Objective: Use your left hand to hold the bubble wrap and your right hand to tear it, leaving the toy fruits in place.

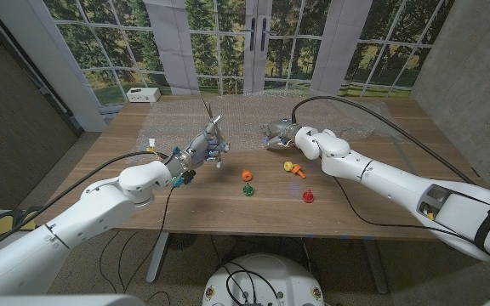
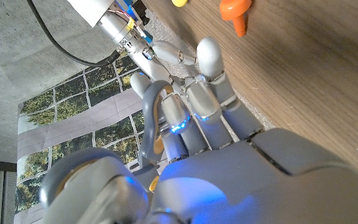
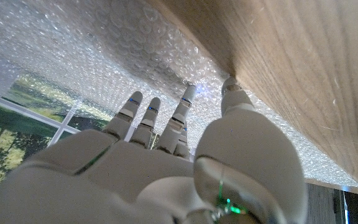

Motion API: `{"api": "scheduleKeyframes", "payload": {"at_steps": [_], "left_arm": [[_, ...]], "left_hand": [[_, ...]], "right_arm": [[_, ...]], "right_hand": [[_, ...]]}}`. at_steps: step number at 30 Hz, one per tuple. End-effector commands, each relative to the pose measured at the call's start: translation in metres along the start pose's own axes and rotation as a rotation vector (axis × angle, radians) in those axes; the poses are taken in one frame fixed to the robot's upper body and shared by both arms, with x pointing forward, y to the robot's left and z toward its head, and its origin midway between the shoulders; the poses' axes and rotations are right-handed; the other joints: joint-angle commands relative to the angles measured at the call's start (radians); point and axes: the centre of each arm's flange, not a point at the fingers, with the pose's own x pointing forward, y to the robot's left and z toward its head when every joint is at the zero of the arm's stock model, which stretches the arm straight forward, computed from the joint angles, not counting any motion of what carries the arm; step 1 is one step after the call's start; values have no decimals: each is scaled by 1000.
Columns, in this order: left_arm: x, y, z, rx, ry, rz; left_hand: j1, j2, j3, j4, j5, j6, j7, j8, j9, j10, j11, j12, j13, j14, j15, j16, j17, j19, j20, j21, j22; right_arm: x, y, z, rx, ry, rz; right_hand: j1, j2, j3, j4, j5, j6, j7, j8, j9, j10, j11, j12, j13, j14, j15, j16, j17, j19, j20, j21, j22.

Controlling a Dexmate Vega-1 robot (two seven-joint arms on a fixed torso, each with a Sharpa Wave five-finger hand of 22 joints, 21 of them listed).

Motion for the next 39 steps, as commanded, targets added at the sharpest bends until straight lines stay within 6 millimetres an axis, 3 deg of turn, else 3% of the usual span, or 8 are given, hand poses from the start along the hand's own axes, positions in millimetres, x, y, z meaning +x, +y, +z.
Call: {"api": "scheduleKeyframes", "payload": {"at_steps": [1, 5, 8, 14, 27, 39], "left_arm": [[2, 2, -1, -3, -3, -4], [3, 2, -1, -5, -4, -4], [3, 2, -1, -4, -4, -5], [3, 2, -1, -5, -6, -5], [4, 0, 2, 1, -13, -13], [3, -2, 3, 4, -17, -17]], "left_hand": [[2, 4, -1, 6, 3, 1, 1, 362, 181, 4, 3, 3, 2, 7, 2, 1, 1, -4, -1, 6, 4], [1, 4, -1, 9, 3, 9, 1, 346, 152, 4, 3, 3, 2, 7, 2, 1, 1, -3, 0, 6, 2], [2, 4, -1, 10, 3, 5, 0, 352, 163, 4, 3, 3, 2, 6, 2, 1, 1, -3, 0, 6, 2], [1, 4, -1, 11, 3, 3, 2, 354, 168, 4, 3, 3, 2, 6, 3, 1, 0, -3, 0, 7, 1], [3, 6, 0, 18, 2, 3, -1, 353, 166, 3, 3, 3, 2, 8, 2, 2, 1, -7, 0, 11, 5], [4, 6, 0, 23, 1, 8, 1, 351, 160, 3, 2, 3, 2, 7, 2, 1, 1, -5, 0, 10, -2]], "right_arm": [[1, 3, 1, 26, -17, -25], [0, 3, -1, 69, -31, -43], [0, 2, -5, 138, -43, -52], [-3, -1, -12, 249, -51, -106], [-10, -11, -17, 408, -66, -105], [-15, -18, -22, 494, -64, -111]], "right_hand": [[42, 7, 19, -5, 8, 29, -19, 13, -1, 59, 3, 19, 7, 24, -159, 12, 0, 11, -15, 8, 2], [73, 25, 33, -7, 10, 56, -35, 18, -1, 90, 2, 27, 11, 39, -169, 18, 2, 14, -31, 8, 2], [107, 34, 45, -13, 10, 90, -52, 26, -2, 119, 3, 36, 16, 48, -174, 20, 2, 23, -34, 9, 2], [206, 55, 78, -14, 15, 177, -70, 30, -2, 231, 1, 99, 47, 101, -181, 35, 9, 52, -51, 11, 1], [251, 44, 80, -17, 22, 190, -57, 15, -2, 262, 2, 137, 74, 127, -179, 43, 15, 60, -34, 10, 1], [254, 42, 71, -5, 30, 186, -46, 2, -1, 275, 10, 163, 93, 146, -175, 54, 22, 65, -17, 10, 2]]}}
